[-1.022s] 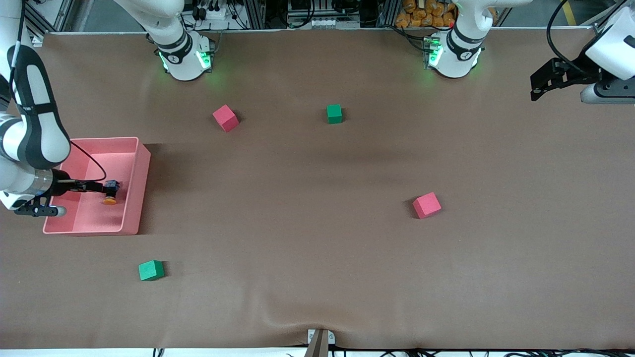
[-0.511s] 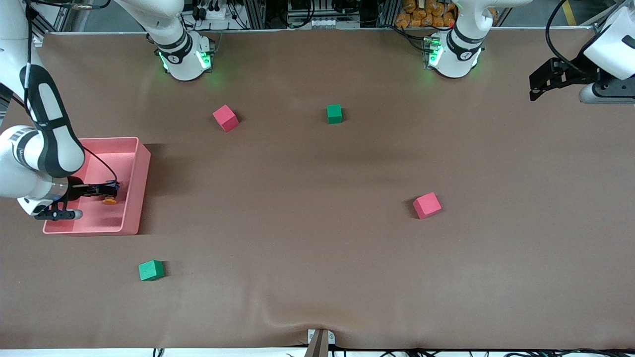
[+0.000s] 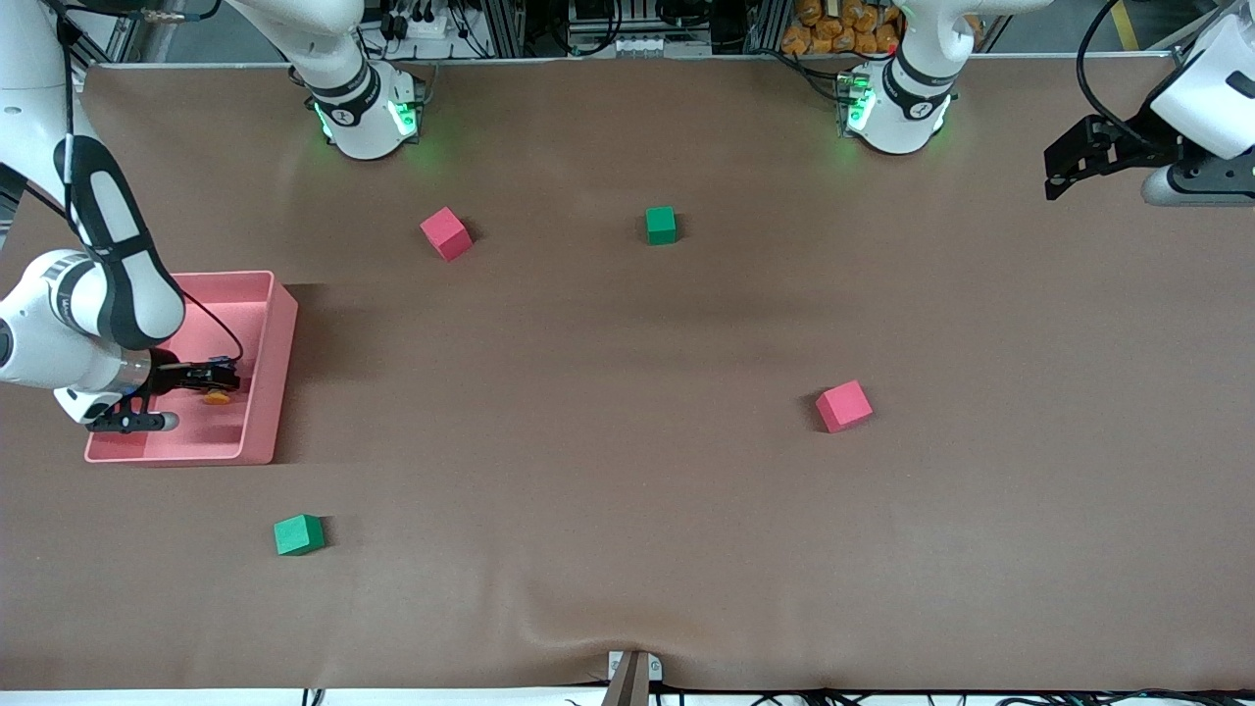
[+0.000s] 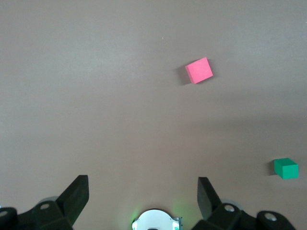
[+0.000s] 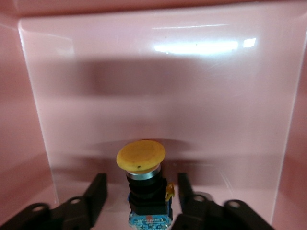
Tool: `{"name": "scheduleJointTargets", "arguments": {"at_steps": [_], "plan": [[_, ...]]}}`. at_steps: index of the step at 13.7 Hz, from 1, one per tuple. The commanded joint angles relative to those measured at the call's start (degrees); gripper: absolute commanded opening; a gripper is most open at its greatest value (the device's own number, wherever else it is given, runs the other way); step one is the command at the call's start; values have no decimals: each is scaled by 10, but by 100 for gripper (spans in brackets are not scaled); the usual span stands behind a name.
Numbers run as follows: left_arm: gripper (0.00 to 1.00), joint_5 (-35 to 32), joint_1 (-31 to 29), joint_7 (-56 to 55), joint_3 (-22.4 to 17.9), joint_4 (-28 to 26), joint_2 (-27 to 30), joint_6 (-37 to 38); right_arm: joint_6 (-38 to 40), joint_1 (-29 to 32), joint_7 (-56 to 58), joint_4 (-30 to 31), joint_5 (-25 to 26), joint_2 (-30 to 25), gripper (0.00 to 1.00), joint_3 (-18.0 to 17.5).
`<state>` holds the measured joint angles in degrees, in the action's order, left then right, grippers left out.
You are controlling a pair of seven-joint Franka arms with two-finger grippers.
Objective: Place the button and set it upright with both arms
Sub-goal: 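Close the right gripper on the yellow button's blue base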
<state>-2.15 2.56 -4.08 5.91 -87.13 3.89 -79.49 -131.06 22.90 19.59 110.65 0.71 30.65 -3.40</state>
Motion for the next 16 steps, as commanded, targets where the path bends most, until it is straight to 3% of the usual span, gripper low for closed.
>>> {"name": "scheduleJointTargets", "arguments": {"at_steps": [1,3,4,10,16], "plan": [[100,-5,1,-1,2,9,-6,-1,-17,17,18,10,-4,2,37,-10],[100,-5,1,-1,2,8,-6,-1,-16,16,19,8,-4,2,9,-11],[100,-5,1,-1,2,8,-6,-1,-13,15,19,5,-4,1,0,-11],[100,-3,-4,6,2,7,-5,0,15,12,19,-19,-4,-7,0,-11],[100,-2,-5,6,2,6,-5,0,270,-23,1,-219,-6,-6,0,-14]]}}
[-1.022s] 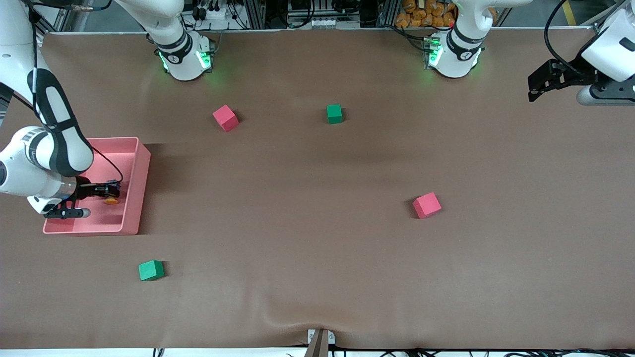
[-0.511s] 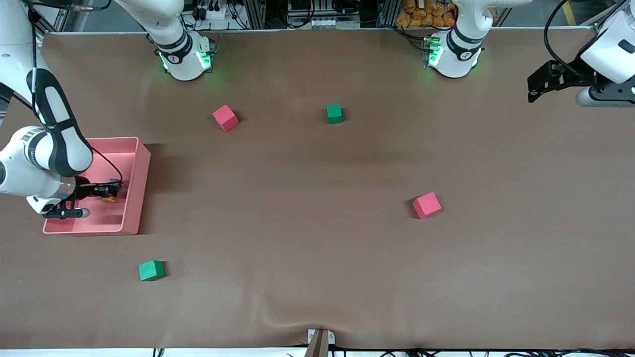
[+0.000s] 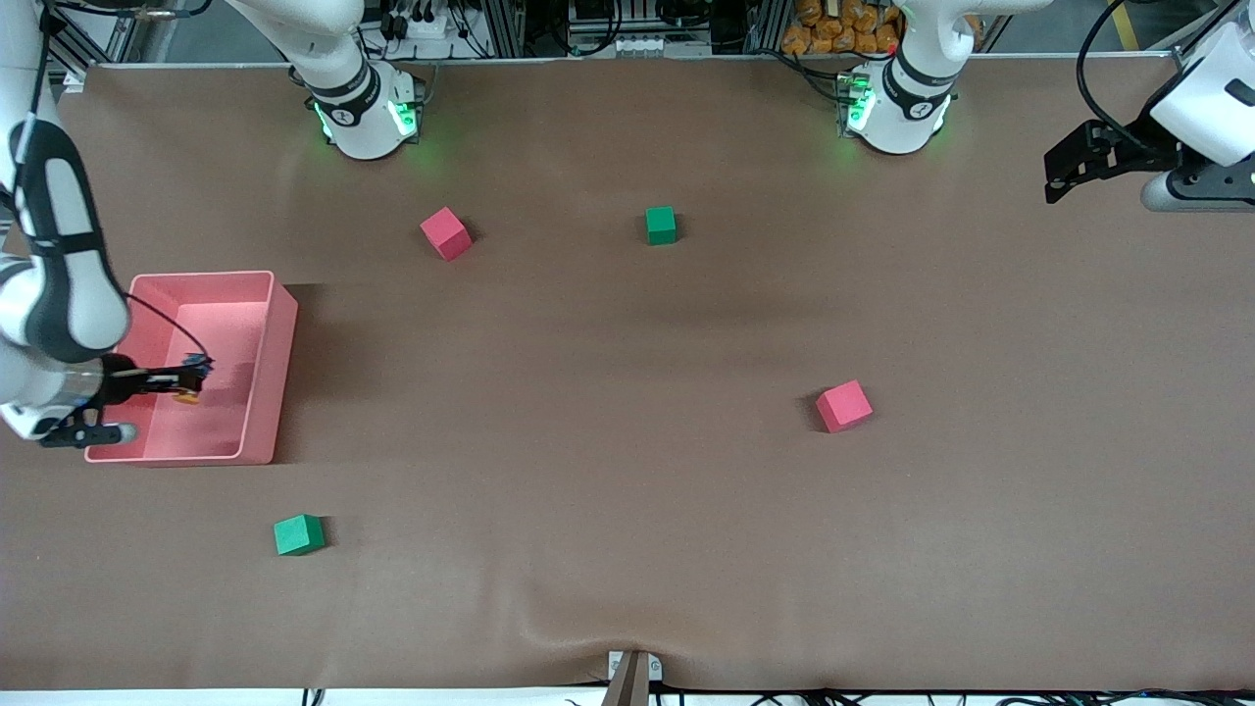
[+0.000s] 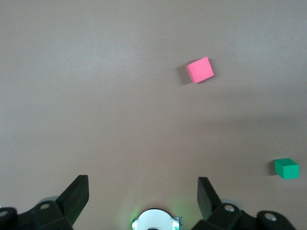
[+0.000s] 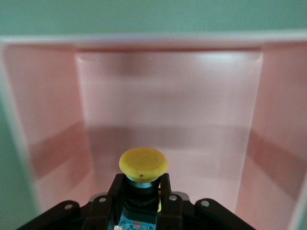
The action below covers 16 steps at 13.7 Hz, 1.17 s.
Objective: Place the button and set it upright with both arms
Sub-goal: 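Lift the button out of the tray and carry it toward table center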
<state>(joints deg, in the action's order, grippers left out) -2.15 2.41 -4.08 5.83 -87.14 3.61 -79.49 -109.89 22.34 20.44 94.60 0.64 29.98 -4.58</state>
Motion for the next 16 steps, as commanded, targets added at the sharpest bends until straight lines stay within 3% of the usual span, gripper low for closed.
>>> {"name": "scheduleJointTargets", "arguments": {"at_steps": [1,5,8,13,16], "plan": [[100,-2,-5,6,2,6,-3,1,83,-33,-27,-84,-5,0,0,-3],[100,-2,-8,8,0,7,1,3,143,-141,-176,-158,-7,2,0,-3],[100,-2,-7,8,0,7,0,3,133,-227,-281,-164,-68,15,0,-3],[100,0,-7,8,1,10,-1,3,9,-359,-428,-188,-156,81,0,-3],[100,1,-8,8,1,10,0,1,-99,-432,-482,-188,-163,119,0,-3]]}}
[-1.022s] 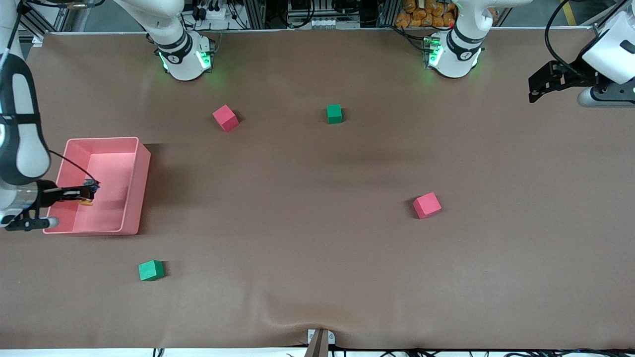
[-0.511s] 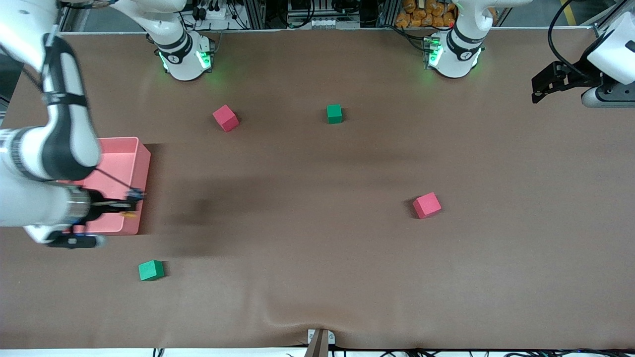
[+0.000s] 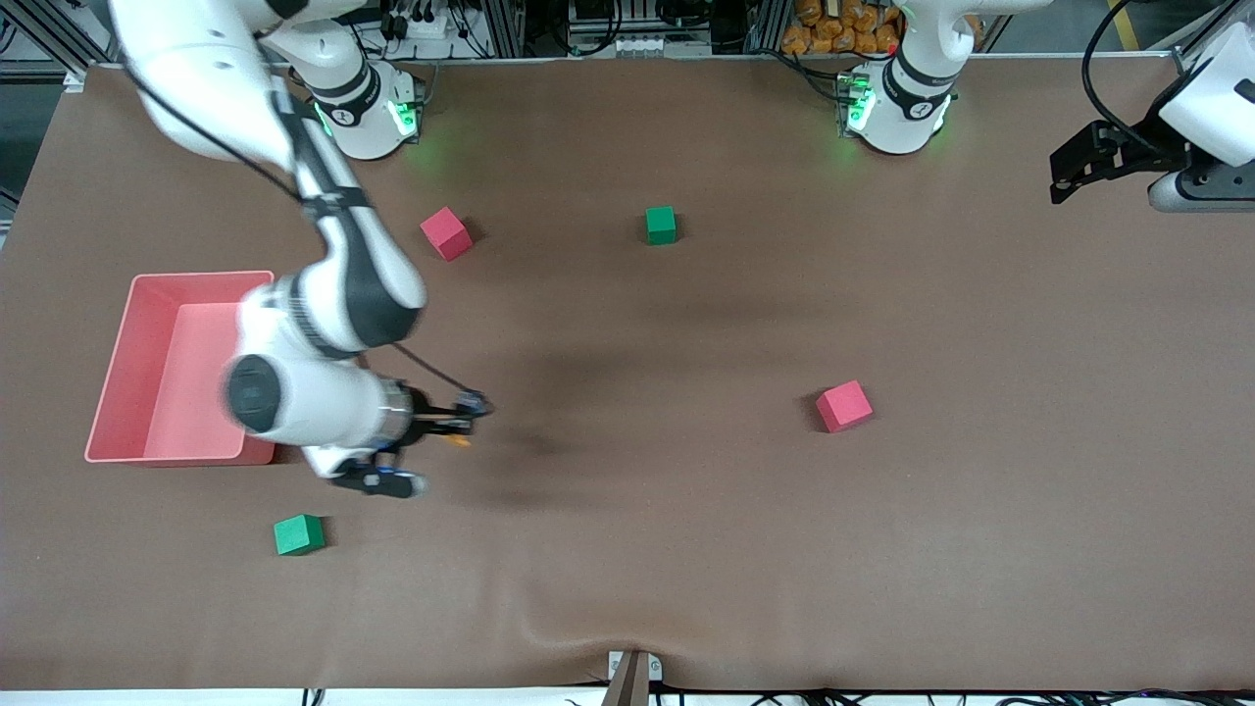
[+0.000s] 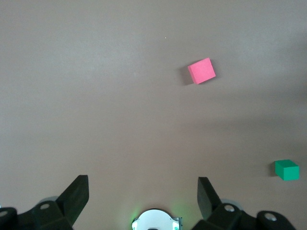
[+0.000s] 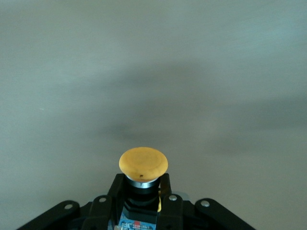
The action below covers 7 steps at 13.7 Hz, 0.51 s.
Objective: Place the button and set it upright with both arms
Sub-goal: 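Lift the button out of the tray and carry it toward table center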
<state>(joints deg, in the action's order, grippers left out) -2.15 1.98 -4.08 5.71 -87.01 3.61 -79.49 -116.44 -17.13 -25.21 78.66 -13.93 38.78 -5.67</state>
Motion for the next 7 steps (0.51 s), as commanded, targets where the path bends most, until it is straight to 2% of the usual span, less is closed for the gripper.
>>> {"name": "scheduleJointTargets", "arguments": {"at_steps": [1,3,7], "plan": [[100,1,-5,8,2,9,-1,-1,-59,-61,-24,-34,-17,45,0,7],[100,1,-4,7,2,8,-4,-8,-81,-116,-26,-60,-15,83,0,7],[100,-1,-5,8,0,4,-12,-8,-107,-174,-65,-78,-16,124,0,7]]}}
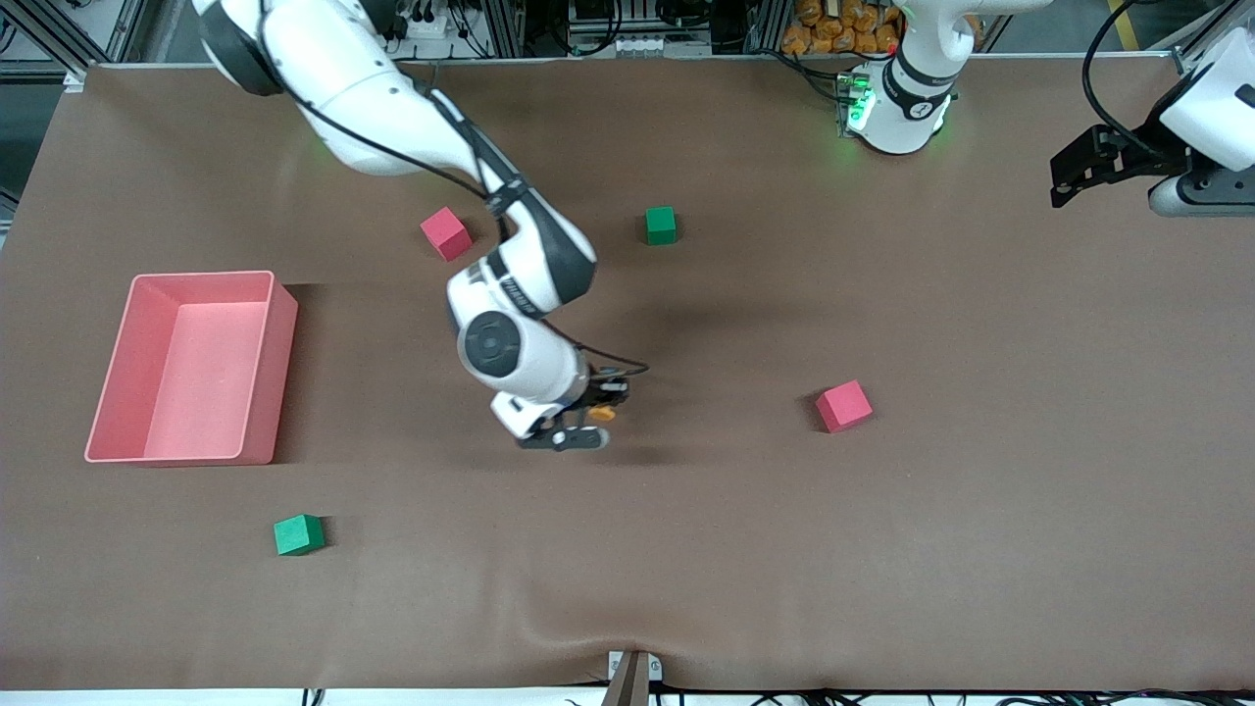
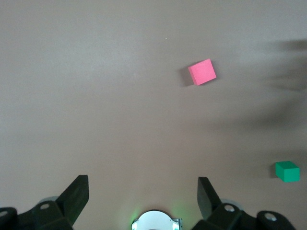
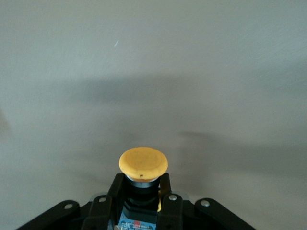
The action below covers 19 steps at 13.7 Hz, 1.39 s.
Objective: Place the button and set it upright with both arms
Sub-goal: 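Set the button down with the right gripper while the left gripper approaches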
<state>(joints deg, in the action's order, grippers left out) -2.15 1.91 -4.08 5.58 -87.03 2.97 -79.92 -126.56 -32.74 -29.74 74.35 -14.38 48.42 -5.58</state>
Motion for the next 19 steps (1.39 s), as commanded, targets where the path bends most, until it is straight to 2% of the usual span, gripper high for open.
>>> {"name": "scheduleJointTargets", "arguments": {"at_steps": [1,5,7,8,9,10,14,15,17,19], "plan": [[100,0,-4,8,1,0,-8,-2,-15,-29,-24,-34,-12,35,0,7],[100,8,3,5,4,-6,-62,6,-16,-51,-21,-34,-14,66,0,5],[100,34,6,4,5,-9,-92,9,-14,-66,-15,-34,-11,67,0,6],[100,41,10,4,7,-9,-107,11,-12,-68,-16,-34,-10,66,4,6],[100,41,20,4,14,-8,-122,11,-9,-68,-16,-34,-9,65,38,7],[100,41,31,4,18,-6,-133,11,-10,-68,-16,-34,-8,64,99,7],[100,71,103,-3,27,2,-188,6,-7,-58,-15,-45,-9,48,100,7],[100,76,106,-3,27,5,-204,3,1,-54,-16,-53,-9,47,100,9],[100,81,126,-3,27,22,-246,-4,58,-43,-16,-95,-6,42,100,21],[100,81,151,-3,27,39,-281,-15,105,-19,-6,-116,-6,24,100,47]]}}
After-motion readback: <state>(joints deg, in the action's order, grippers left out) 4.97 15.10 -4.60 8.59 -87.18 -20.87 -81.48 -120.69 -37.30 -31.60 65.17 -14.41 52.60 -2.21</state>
